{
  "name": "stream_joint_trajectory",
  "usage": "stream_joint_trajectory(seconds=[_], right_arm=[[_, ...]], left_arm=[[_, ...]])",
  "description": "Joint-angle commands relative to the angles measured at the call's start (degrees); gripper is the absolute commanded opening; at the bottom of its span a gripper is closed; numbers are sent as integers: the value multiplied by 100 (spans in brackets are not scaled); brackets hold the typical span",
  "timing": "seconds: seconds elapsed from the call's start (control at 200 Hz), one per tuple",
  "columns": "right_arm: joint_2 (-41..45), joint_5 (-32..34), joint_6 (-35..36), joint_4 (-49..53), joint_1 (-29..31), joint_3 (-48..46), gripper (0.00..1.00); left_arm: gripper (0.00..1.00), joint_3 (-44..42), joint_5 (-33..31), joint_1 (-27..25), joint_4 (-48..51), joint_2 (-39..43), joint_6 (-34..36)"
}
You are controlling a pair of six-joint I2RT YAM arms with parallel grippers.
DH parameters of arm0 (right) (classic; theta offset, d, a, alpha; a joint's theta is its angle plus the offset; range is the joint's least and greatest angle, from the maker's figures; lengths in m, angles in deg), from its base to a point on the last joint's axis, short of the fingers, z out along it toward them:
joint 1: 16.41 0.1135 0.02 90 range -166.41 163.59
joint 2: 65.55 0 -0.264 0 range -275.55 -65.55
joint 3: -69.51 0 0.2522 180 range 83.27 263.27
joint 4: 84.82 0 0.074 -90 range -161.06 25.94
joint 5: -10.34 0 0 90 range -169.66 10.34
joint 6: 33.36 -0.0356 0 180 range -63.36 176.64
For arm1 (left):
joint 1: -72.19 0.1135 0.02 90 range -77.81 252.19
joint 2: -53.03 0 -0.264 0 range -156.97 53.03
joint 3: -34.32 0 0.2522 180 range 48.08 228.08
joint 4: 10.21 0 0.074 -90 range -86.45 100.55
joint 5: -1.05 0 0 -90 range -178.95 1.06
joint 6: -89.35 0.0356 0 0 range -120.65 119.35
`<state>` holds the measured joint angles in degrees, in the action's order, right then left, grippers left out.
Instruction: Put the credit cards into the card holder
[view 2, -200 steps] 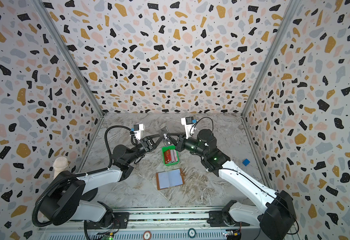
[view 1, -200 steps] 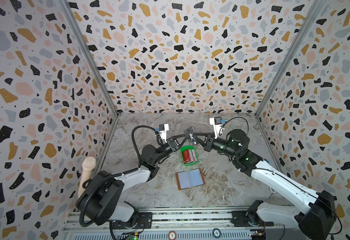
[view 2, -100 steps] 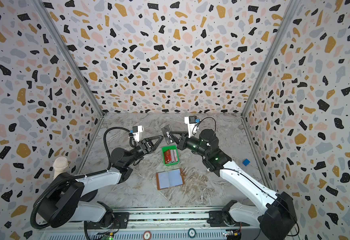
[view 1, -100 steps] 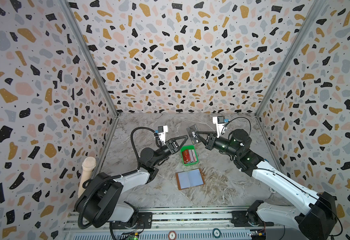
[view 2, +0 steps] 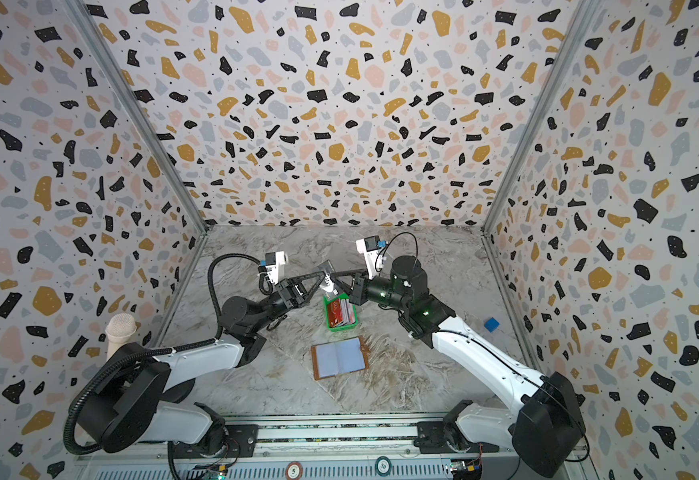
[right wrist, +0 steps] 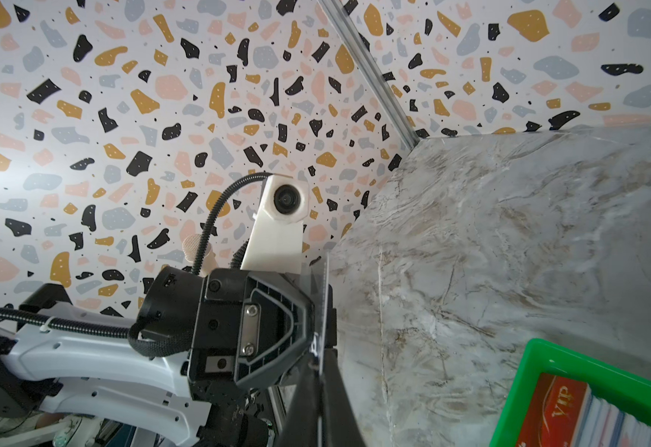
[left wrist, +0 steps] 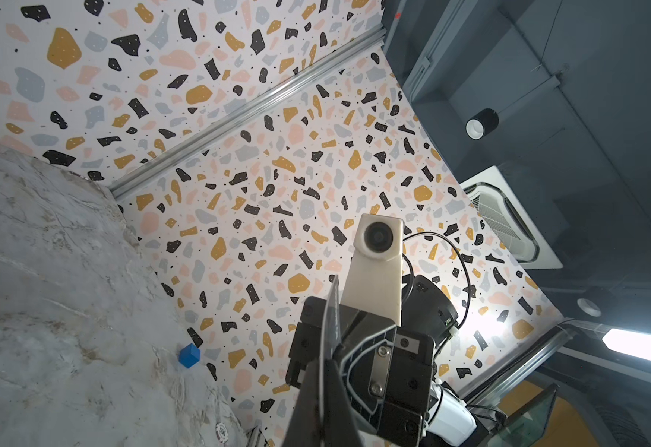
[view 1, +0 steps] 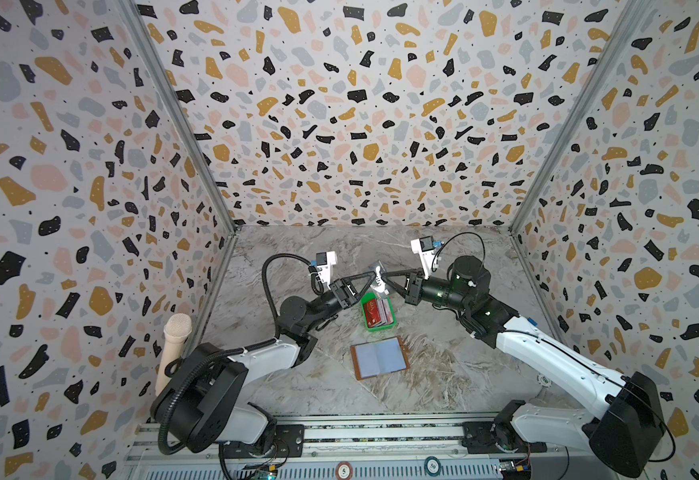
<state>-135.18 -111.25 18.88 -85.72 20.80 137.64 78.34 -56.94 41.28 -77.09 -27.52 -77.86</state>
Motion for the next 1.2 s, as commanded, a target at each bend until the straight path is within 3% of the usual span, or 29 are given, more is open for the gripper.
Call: stream_joint_trajectory(seconds=[0.0, 0.09, 0.215, 0.345, 0.906, 1.196], right_arm=[[54, -748, 667, 1034, -249, 309, 17], [89, -1378, 1066, 1503, -636, 357, 30], [136, -2516, 1333, 1545, -1101, 157, 38], [141, -2952, 1559, 1518, -1128, 60, 44], [-370, -2870, 1457, 1407, -730, 136, 26], [-306, -3054, 1331, 1294, -790, 48, 24]], left_arm=[[0, -71, 265, -20, -112, 149, 78], [0, -91, 459, -22, 618, 389, 479], [0, -175, 718, -31, 1316, 678, 882], [0, -166, 996, -33, 1819, 888, 1153], [0, -161, 1160, -48, 2396, 1112, 1570], [0, -168, 1167, -53, 2627, 1147, 1727]])
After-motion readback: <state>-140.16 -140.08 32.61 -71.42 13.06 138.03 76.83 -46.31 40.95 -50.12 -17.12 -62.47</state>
